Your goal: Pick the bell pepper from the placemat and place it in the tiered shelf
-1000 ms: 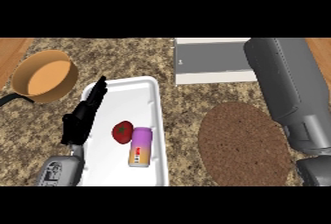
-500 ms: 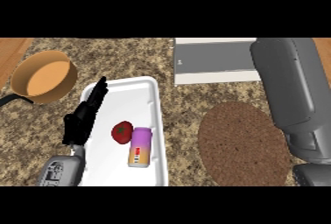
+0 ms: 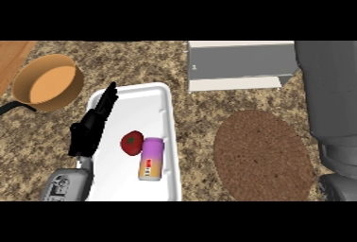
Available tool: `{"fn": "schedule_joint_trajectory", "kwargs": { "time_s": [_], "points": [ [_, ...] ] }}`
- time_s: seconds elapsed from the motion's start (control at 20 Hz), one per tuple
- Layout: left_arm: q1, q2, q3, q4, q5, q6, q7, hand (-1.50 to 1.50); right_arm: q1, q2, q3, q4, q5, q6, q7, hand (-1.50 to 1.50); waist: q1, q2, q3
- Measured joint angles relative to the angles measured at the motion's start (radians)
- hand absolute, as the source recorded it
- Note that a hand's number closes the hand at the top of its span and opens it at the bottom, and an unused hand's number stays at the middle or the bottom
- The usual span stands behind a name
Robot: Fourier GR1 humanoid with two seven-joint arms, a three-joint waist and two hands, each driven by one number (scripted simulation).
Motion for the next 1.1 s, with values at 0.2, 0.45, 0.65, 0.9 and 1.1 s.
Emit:
{"fn": "schedule_joint_trajectory", "kwargs": {
  "time_s": [0.2,0.45,0.65,0.9,1.1],
  "points": [
    [0.017,0.009,0.007,-0.002,0.003,-0.004,-0.011,0.00,0.005,-0.041,-0.047,-0.113,-0.013,0.006,0.066,-1.50,-0.009,-0.004,0.000],
    [0.037,0.022,0.022,-0.012,0.014,-0.012,-0.008,0.00,0.071,-0.117,-0.111,-0.280,-0.026,0.118,0.203,-1.50,-0.024,-0.009,0.000],
    [0.054,0.016,0.020,-0.025,0.008,0.000,-0.006,0.00,0.176,-0.189,-0.166,-0.427,-0.097,0.286,0.294,-1.50,-0.042,-0.014,0.000],
    [0.067,0.012,0.018,-0.038,0.004,0.009,-0.008,0.00,0.358,-0.289,-0.269,-0.632,-0.244,0.483,0.338,-1.50,-0.052,-0.014,0.001],
    [0.072,0.014,0.018,-0.056,0.013,0.000,0.004,0.00,0.517,-0.339,-0.392,-0.776,-0.403,0.608,0.339,-1.50,-0.050,-0.012,0.001]
  ]
}}
